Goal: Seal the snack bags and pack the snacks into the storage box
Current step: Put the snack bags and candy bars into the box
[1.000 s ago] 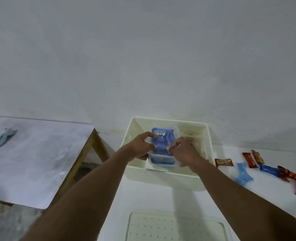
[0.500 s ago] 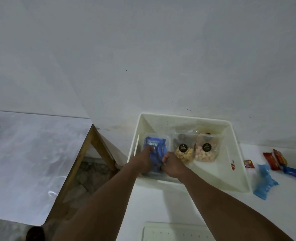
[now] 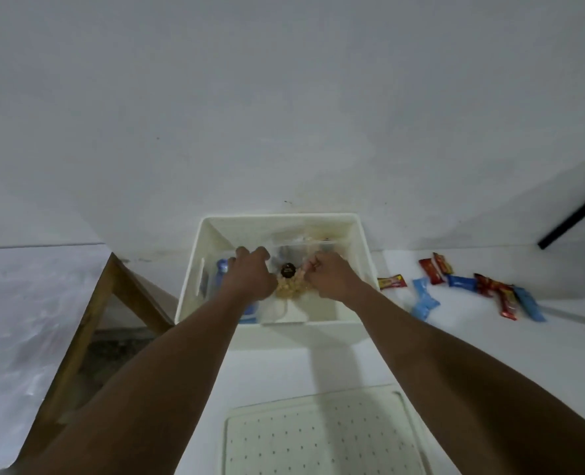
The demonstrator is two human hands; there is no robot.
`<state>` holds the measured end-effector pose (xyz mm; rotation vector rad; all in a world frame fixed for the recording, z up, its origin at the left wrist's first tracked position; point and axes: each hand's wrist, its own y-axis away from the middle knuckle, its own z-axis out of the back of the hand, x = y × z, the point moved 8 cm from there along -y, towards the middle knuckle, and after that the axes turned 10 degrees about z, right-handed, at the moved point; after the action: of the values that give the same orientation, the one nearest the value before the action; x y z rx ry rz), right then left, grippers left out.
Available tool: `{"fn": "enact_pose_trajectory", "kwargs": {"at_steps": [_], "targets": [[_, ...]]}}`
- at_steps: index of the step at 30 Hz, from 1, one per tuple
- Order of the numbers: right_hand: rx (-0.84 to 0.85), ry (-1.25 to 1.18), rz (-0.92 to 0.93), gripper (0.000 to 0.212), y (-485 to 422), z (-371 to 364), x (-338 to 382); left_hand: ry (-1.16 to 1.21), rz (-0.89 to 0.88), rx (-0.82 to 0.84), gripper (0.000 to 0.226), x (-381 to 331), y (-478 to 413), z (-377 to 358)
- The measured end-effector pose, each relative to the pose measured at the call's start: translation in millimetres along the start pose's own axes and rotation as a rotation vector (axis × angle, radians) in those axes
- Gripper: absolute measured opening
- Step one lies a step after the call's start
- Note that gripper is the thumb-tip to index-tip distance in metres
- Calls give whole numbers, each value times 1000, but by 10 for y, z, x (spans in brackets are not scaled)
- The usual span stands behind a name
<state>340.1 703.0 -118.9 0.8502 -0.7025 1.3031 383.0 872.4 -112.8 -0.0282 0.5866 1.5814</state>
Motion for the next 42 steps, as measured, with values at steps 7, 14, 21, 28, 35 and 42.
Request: {"fn": "enact_pose_trajectory", "kwargs": {"at_steps": [7,14,21,28,35,42], "targets": [[-329,-46,-49,20,851,1427,-681,186,-282,-27,43,-1456,796,-559],[-450,-26,-165,18,1898,2568,-1913,280,-487,44,41,-2647,1667,-1558],[-546,432,-332,30,3308,3182,-3349,-45,-606,131,67,-2987,2497,-3259],[-222,535,-515,94,4313,2601,-4606,-363,-737,200,84,-2954,2983,-4535],[-336,484,-313,73,4093,2763,-4703,-453,-751,168,67,-3137,2926,-4802],[-239,614,-99,77,2962,2839,-4634,-347,-385,-85,59,-2696,1904,-4343]]}}
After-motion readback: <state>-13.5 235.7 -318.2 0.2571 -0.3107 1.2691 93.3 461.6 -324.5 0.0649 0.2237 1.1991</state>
